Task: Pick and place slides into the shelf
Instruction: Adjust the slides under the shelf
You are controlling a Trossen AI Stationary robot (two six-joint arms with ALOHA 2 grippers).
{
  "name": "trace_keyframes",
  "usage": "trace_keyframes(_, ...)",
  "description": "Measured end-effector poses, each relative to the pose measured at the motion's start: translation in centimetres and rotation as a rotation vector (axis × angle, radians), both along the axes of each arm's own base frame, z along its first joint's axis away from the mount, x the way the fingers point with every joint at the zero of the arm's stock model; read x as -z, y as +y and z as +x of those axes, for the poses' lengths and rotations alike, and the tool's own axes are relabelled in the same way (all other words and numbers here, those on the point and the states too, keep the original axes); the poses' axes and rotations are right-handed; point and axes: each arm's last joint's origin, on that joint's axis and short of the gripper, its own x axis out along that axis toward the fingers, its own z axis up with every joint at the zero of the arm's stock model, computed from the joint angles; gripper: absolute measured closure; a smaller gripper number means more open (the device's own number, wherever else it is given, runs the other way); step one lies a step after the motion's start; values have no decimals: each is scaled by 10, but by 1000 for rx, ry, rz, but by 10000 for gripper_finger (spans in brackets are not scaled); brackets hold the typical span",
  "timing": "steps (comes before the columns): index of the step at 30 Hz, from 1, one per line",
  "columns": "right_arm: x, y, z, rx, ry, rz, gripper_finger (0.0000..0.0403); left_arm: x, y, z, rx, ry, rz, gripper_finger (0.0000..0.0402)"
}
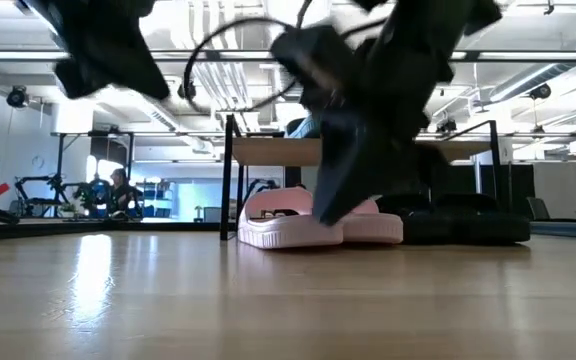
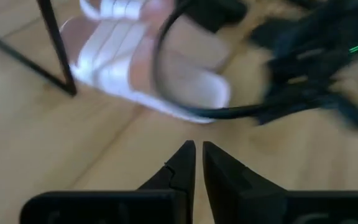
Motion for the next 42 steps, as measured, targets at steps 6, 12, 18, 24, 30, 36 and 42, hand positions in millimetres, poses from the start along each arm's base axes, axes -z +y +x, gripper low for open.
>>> trace_keyframes(6,13,-18,16,55,-4,-136,376,-20,-17,-25,20,-127,-12,386)
trace_keyframes(12,3,-55,31,84,-32,-219,376,-19,-22,-27,44,-127,-8,386)
trace_keyframes(18,-13,-78,45,13,-65,-89,376,-8,-27,-21,46,-84,22,386)
trace_keyframes(24,-21,-52,36,-187,25,66,376,-2,-31,-16,48,-66,33,386)
trace_keyframes(30,-9,-22,-2,-131,305,28,376,-2,-31,-15,46,-75,28,386)
trace_keyframes(36,6,-36,-8,28,312,-85,376,-2,-31,-15,50,-73,35,386)
trace_keyframes(42,8,-75,-1,129,281,-201,376,-2,-31,-15,47,-74,31,386)
